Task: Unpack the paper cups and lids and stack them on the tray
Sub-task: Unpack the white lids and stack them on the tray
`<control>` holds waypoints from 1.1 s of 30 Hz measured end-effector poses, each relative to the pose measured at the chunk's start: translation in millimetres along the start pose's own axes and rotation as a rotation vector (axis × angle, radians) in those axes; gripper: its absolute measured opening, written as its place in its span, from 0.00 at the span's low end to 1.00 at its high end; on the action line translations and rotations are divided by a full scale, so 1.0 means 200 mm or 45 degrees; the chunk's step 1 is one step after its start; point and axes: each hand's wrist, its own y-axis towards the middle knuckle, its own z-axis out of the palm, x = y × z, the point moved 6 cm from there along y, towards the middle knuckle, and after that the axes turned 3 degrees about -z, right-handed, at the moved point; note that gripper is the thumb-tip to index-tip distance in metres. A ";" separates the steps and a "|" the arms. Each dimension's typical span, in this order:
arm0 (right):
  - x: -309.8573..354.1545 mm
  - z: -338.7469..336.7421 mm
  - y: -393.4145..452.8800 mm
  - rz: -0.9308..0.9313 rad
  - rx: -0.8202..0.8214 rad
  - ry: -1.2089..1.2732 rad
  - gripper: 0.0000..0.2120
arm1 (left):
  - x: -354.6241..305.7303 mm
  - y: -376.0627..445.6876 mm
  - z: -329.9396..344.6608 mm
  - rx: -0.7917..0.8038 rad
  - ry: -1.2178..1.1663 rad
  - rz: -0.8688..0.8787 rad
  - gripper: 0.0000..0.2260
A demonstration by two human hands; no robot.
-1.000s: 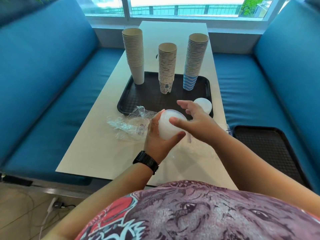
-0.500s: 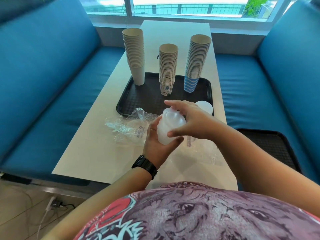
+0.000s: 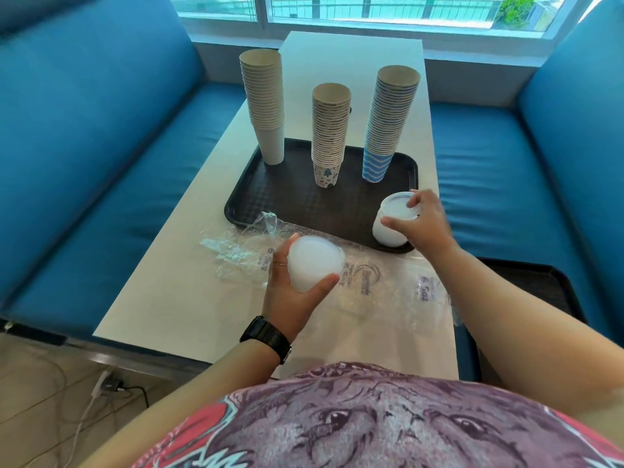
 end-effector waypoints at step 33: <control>0.14 0.22 0.12 -0.412 0.971 -1.229 0.34 | -0.02 0.00 0.00 -0.055 -0.018 0.040 0.35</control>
